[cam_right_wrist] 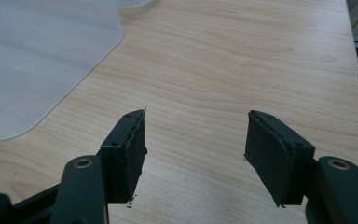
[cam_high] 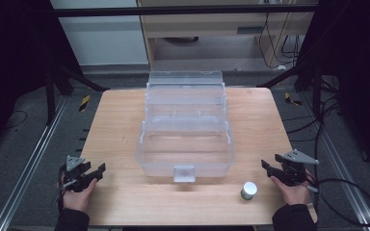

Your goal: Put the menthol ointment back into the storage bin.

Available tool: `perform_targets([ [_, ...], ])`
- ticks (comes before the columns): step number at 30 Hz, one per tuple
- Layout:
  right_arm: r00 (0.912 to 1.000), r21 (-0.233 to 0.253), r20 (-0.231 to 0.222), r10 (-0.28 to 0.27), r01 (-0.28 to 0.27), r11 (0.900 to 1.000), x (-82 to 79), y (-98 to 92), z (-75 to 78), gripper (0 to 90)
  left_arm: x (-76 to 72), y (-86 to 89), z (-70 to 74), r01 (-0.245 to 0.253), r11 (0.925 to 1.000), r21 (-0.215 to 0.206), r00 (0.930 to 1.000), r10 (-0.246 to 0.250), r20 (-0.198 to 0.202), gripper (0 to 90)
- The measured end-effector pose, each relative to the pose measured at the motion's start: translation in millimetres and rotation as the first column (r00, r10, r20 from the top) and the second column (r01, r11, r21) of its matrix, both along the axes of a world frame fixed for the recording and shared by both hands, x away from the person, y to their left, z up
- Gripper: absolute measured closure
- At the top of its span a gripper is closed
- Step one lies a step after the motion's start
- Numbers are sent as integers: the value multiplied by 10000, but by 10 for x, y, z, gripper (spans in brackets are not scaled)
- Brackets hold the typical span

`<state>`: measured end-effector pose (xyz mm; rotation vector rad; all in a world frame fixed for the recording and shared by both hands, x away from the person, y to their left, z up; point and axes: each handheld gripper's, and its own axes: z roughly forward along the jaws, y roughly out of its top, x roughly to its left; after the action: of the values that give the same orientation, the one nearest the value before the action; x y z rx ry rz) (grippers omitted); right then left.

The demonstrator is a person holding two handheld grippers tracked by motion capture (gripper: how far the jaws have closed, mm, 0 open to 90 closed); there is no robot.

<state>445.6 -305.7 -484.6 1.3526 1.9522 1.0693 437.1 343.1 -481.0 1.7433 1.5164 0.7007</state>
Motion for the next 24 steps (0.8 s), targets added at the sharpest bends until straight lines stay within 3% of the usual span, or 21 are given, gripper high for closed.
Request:
perform_targets([
  [11,9963,-541,35,864,-861,9948,-43,72,196,384,9,-5,-30,159,9998,-72,9998,-160,-136,355],
  [20,9889,-784,-224,1468,-1482,9858,-6,87,530,360,12,-19,-31,252,9997,59,9995,-251,-193,354],
  [24,9818,-1116,-451,1847,-1887,9757,0,94,695,342,13,-28,-28,316,9994,115,9991,-312,-280,359],
])
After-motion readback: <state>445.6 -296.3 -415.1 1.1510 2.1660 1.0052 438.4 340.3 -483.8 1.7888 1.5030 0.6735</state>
